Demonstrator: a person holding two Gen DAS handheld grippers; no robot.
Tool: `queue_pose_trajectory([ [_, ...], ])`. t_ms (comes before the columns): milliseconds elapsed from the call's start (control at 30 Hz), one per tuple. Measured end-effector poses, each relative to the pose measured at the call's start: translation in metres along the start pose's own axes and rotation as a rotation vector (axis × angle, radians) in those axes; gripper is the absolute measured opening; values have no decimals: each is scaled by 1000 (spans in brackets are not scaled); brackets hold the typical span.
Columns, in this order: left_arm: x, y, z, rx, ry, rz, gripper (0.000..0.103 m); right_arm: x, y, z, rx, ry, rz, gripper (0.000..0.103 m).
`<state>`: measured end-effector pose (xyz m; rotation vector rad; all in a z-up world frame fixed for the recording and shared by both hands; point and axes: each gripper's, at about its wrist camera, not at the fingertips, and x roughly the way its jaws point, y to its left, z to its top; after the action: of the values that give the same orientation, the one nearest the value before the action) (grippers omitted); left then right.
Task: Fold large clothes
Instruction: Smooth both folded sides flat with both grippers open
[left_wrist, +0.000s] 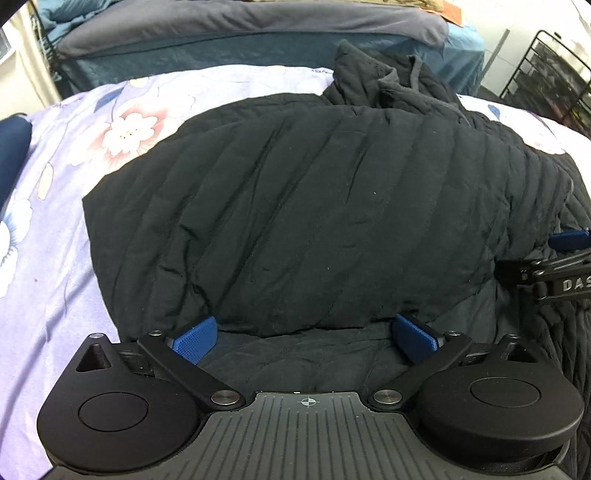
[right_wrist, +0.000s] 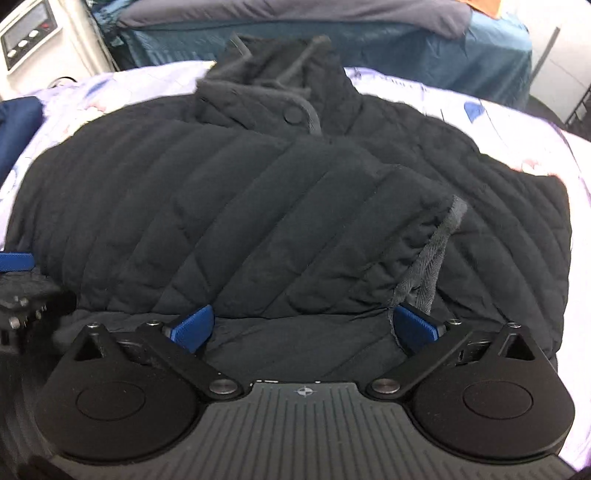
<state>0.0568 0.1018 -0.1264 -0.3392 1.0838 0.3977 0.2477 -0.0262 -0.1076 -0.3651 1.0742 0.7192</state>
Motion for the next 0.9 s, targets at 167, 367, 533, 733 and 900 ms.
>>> queue_pose_trajectory([
  [167,9,6,7,-19,35,-28,103,9,16,1,24,3,-84,103],
  [367,15,13,11,-23,50,-70,103,8,14,-15,46,-88,-86,103],
  [533,9,14,-1,-2,3,-84,103,1,17,-19,77,-85,-107,103],
  [733,-16,19,-14,24,-18,-104,103,-7,21,-17,120,-46,-138,103],
  [900,-60,23,-50,27,-76,-57,103,-35,26,-34,127,-78,-135,103],
])
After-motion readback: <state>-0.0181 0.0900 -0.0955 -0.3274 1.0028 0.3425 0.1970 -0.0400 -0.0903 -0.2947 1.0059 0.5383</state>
